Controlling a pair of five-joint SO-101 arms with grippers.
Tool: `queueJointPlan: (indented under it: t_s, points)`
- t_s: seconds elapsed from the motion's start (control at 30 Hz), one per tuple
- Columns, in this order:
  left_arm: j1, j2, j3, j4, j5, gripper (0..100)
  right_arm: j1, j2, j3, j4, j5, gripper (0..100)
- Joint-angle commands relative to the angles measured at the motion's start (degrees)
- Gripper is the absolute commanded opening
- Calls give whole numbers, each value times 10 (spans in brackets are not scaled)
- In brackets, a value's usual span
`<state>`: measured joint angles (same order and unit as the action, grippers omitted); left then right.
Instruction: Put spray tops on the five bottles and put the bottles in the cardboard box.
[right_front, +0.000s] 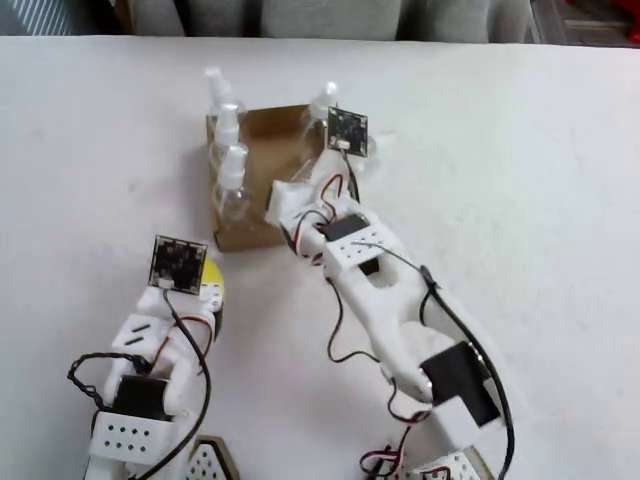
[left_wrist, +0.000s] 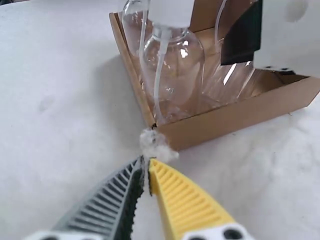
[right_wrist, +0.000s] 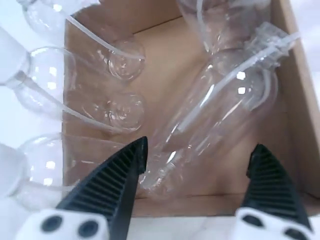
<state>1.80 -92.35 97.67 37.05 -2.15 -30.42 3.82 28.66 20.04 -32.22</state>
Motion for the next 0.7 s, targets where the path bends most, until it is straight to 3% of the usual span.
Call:
queueJointPlan:
  t_s: [0.0, 0.17, 0.3, 0.67]
  points:
    - [-5, 7, -3, 3, -4, 24, 14, 15, -45, -10, -4, 279]
    - [-5, 7, -3, 3, -4, 24, 25, 36, -62, -11, -8, 279]
    - [-5, 7, -3, 3, -4, 24, 26, 38, -62, -22, -71, 279]
    - [-5, 7, -3, 3, -4, 24, 44, 41, -58, -29, -76, 275]
